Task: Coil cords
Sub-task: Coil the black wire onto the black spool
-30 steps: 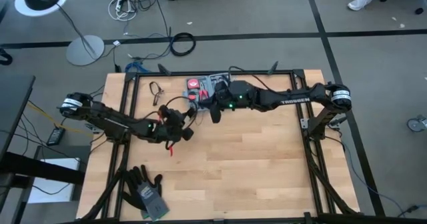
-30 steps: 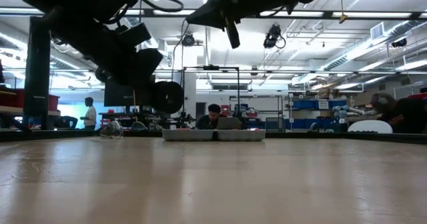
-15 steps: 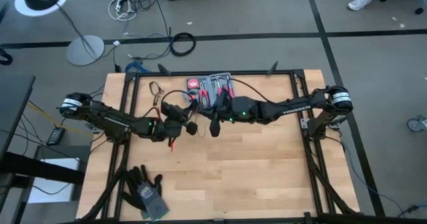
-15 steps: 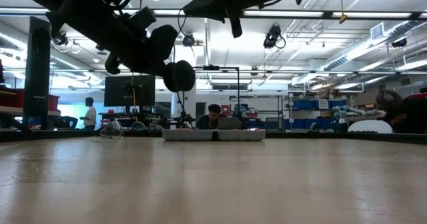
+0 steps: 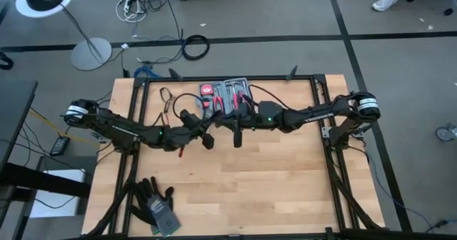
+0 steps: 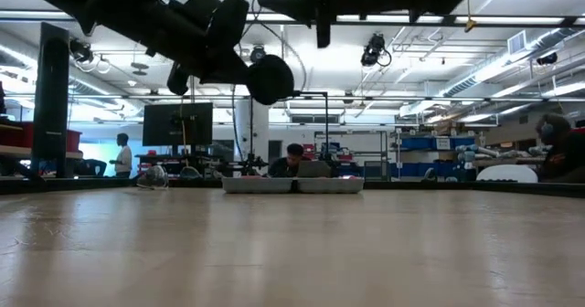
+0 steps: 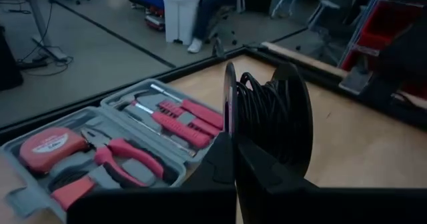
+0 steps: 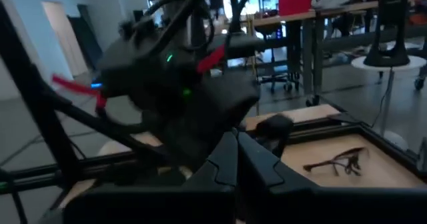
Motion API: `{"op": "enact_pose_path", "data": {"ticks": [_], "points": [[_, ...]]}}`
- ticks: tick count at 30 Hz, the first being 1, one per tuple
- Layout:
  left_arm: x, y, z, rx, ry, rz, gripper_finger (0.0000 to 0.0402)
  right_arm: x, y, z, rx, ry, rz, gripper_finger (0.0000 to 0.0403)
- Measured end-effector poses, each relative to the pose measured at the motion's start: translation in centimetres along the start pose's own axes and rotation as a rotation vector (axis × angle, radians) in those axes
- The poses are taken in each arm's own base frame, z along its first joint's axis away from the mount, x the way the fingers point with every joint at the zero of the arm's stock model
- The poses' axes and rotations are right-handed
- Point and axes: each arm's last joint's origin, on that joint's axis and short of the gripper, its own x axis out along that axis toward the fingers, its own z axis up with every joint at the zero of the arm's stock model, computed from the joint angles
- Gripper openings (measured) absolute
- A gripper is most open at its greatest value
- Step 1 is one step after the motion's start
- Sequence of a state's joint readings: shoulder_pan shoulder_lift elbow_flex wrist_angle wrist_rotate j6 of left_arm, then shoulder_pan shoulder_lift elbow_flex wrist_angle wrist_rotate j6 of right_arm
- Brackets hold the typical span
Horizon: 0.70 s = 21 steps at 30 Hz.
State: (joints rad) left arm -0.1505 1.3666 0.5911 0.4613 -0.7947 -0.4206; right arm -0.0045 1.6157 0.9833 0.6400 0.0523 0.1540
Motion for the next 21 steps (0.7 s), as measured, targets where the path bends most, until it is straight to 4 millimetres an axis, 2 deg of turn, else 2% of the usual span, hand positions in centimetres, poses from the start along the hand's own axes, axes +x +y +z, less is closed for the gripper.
{"op": "enact_pose_path", "data": {"ticks": [7, 12, 16, 21], "points": [[0.0, -0.4, 0.8, -0.044, -0.054, -0.060, 0.0000, -2.6, -0.6, -3.5, 0.036, -0.112, -0.017, 0.0000], [0.2, -0.4, 1.3, -0.063, -0.066, -0.120, 0.0000, -3.4, -1.4, -2.9, 0.044, -0.247, -0.024, 0.0000], [0.4, -0.3, 1.3, -0.079, -0.063, -0.120, 0.0000, -2.9, -1.9, -2.6, 0.049, -0.210, -0.027, 0.0000], [0.4, -0.3, 1.2, -0.050, -0.060, -0.111, 0.0000, -3.3, -1.5, -4.5, 0.059, -0.113, -0.044, 0.0000]]}}
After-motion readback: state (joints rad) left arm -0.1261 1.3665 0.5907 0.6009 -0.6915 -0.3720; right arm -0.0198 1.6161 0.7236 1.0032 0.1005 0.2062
